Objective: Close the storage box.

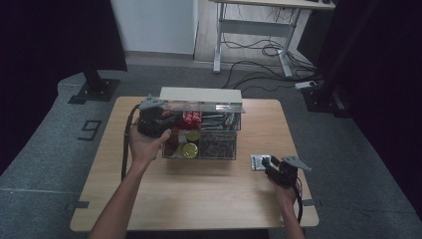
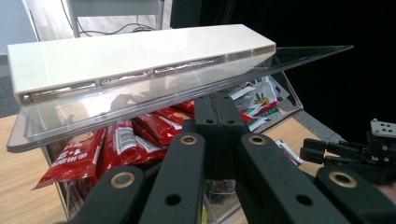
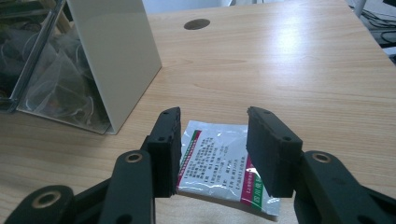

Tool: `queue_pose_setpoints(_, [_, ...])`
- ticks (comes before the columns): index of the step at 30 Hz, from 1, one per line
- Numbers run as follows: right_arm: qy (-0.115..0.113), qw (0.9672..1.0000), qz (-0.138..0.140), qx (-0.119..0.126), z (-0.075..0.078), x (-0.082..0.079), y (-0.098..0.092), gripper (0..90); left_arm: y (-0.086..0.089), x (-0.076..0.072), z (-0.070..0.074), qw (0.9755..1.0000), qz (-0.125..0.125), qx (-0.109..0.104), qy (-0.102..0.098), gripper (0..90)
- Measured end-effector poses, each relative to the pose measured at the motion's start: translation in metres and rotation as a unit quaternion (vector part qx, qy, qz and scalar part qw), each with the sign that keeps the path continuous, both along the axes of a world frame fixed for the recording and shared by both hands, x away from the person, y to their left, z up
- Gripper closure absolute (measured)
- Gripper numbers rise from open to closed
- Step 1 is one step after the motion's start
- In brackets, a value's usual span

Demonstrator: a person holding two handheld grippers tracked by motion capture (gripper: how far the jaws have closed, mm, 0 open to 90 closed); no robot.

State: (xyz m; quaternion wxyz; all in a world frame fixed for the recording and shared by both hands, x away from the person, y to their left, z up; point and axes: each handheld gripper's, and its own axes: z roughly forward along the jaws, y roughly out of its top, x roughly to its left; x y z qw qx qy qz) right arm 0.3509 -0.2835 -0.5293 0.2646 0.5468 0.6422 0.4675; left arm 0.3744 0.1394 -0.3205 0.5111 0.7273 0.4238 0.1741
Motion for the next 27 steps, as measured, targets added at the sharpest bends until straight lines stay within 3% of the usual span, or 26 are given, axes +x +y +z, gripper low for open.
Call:
queue_pose_setpoints(22, [0.009,0.9999,0.007,-0.005,-0.004,0.0,0.005,55.1,0.001,-0.004,-0.013,1.0,-0.006,0.0,0.008,90.0])
queue_pose_setpoints(27, [0.01,0.9999,0.006,-0.004,-0.005,0.0,0.005,55.1,0.0,-0.004,-0.016,0.9999,-0.003,0.008,0.01,90.0])
